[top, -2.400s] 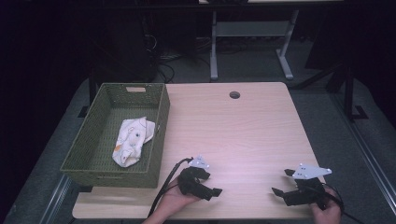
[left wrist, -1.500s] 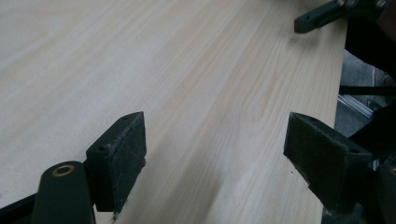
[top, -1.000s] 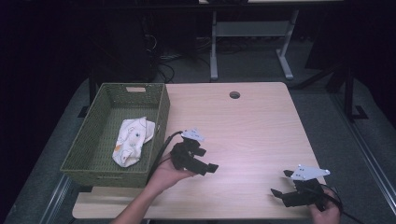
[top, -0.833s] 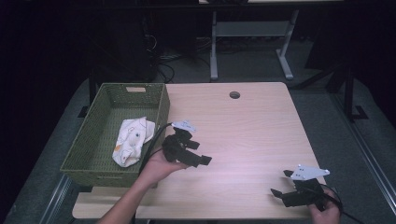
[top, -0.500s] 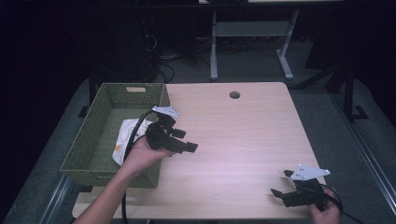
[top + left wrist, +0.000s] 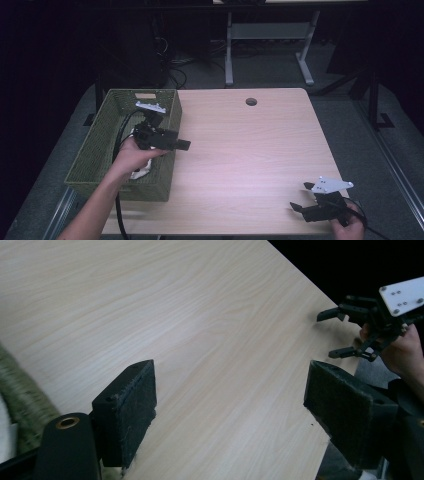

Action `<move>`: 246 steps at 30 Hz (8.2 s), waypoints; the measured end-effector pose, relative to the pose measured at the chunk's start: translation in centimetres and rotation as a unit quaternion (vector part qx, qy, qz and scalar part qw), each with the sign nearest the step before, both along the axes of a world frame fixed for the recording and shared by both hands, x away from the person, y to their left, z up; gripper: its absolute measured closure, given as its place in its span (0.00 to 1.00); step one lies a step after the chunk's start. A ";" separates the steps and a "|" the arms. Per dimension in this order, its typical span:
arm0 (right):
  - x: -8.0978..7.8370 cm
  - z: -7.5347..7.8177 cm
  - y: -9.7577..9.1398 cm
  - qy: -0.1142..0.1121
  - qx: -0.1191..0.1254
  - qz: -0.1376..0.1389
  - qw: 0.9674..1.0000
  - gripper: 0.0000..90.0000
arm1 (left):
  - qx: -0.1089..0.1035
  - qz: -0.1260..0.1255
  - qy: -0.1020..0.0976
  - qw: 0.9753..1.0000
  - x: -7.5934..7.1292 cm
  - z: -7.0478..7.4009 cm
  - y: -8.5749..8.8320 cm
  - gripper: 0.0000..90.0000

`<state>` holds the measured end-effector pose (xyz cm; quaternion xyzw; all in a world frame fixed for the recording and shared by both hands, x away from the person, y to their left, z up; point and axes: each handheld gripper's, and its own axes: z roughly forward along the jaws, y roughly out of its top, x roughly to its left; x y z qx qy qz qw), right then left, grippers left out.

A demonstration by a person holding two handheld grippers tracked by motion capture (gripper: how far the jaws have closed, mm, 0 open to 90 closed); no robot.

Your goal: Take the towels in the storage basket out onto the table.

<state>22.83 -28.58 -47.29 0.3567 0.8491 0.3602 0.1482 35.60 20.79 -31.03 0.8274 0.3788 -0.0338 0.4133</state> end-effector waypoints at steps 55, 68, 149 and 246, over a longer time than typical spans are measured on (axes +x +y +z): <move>-0.1 0.0 0.0 0.002 0.001 -0.002 1.000 0.16 | 0.255 0.200 0.122 0.938 5.1 -8.5 10.0 0.43; -0.1 0.1 -0.1 0.001 0.003 -0.003 1.000 0.16 | 0.303 0.166 0.151 0.926 5.5 -10.9 9.3 0.63; 0.0 -0.1 -0.2 -0.001 -0.002 -0.015 1.000 0.16 | 0.064 0.178 0.053 0.981 1.9 -1.3 12.9 0.86; -0.3 0.3 -0.7 -0.013 0.013 -0.008 1.000 0.16 | 0.029 -0.004 0.022 0.999 4.6 1.7 -6.7 0.86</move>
